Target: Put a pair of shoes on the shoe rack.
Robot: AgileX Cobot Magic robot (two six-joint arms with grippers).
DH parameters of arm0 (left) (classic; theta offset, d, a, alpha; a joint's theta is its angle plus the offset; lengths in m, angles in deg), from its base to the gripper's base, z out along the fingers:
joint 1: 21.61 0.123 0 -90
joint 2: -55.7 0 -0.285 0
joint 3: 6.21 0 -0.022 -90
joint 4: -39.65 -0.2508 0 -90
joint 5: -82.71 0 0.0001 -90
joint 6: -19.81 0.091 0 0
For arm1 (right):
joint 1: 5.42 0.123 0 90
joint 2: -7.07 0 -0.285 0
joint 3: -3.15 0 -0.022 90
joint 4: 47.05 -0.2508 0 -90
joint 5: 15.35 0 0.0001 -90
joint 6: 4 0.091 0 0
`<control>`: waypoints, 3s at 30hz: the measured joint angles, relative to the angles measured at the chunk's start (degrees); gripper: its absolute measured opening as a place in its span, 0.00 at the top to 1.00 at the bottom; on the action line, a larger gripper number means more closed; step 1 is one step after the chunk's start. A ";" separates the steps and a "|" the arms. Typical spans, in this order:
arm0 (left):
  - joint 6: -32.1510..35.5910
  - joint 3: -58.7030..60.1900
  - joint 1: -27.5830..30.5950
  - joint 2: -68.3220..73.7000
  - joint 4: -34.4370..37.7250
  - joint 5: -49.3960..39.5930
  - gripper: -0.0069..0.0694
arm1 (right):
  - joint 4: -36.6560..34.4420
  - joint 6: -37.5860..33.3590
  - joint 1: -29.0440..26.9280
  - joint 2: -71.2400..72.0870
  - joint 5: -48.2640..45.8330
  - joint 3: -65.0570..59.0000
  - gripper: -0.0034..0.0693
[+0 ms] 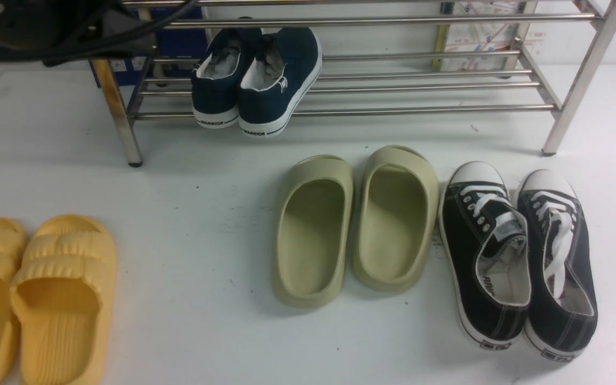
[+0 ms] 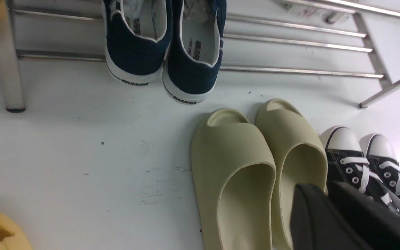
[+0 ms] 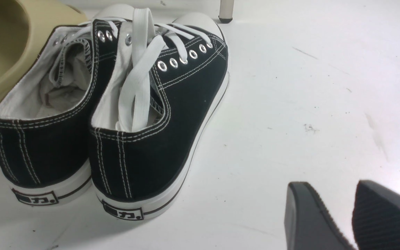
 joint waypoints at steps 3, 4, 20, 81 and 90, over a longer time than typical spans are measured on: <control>-0.05 7.57 -0.57 -7.07 -0.77 3.19 0.93 | 0.00 0.00 0.00 0.00 0.00 0.00 0.62; -0.05 12.44 -1.84 -11.00 -1.61 4.38 0.93 | 0.00 0.00 0.00 0.00 0.00 0.00 0.62; -1.24 32.52 -6.16 -35.83 5.68 1.68 0.93 | 0.00 0.00 0.00 0.00 0.00 0.00 0.62; -21.21 78.02 -1.87 -70.28 -25.92 24.08 0.93 | 0.00 0.00 0.00 0.00 0.00 0.00 0.62; -21.21 78.02 -1.87 -70.28 -25.92 24.24 0.93 | 0.00 0.00 0.00 0.00 0.00 0.00 0.62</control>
